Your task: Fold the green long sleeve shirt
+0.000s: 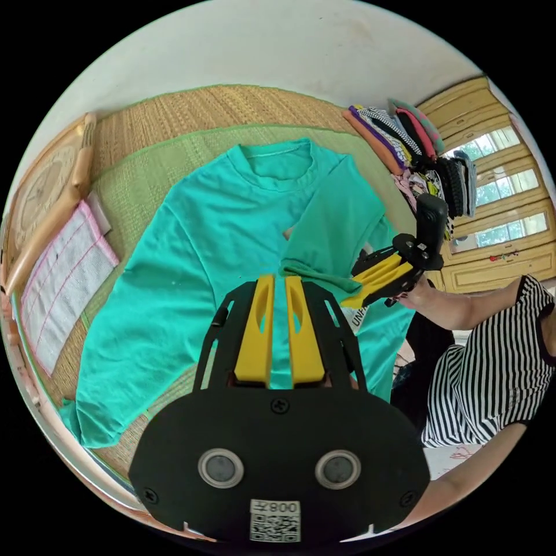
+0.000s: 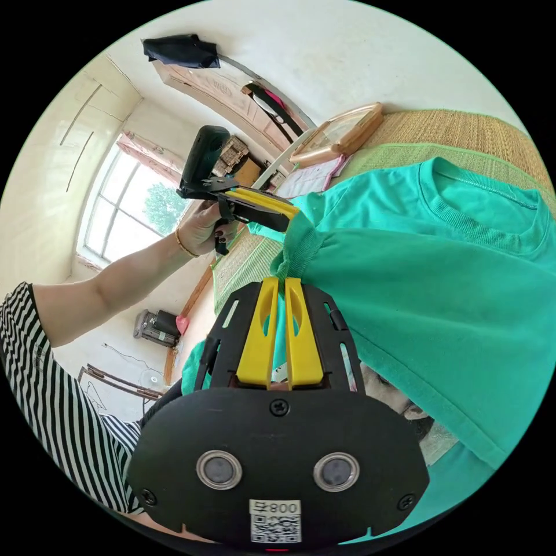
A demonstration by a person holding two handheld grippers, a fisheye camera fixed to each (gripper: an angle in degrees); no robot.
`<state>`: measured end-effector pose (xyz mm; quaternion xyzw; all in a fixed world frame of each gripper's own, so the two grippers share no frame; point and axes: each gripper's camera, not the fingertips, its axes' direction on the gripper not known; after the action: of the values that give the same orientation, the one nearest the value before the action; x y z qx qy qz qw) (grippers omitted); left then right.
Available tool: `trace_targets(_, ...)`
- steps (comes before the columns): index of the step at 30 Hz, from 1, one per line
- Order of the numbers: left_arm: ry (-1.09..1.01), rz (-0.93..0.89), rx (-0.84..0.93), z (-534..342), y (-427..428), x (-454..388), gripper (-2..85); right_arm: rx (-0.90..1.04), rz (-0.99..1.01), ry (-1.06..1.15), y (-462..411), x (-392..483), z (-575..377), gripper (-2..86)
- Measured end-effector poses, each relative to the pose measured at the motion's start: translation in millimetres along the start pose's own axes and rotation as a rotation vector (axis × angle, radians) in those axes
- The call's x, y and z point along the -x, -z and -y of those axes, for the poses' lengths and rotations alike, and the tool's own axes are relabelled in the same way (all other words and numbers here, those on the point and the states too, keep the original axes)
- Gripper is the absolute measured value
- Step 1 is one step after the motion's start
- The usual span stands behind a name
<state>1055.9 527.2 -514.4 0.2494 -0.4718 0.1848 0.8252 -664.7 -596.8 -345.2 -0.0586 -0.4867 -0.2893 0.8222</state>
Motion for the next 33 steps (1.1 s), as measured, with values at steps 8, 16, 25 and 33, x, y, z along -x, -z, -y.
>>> trace_targets(8, 0.130, -0.120, -0.207, -48, -42, 27, 1.1, 0.126, -0.028, -0.021, -66, -3, 23, 2.3)
trace_targets(16, 0.185, -0.103, -0.080, -47, -140, 24, 0.4, 0.137, 0.014, -0.020, -69, 4, 27, 3.5)
trace_targets(25, 0.241, -0.136, -0.190, -39, -163, 13, 0.9, 0.049, -0.174, -0.025, 26, 19, -32, 5.4)
trace_targets(33, 0.002, -0.293, -0.236, 81, -213, -60, 5.4, -0.098, -0.653, -0.215, 165, 9, -121, 7.7)
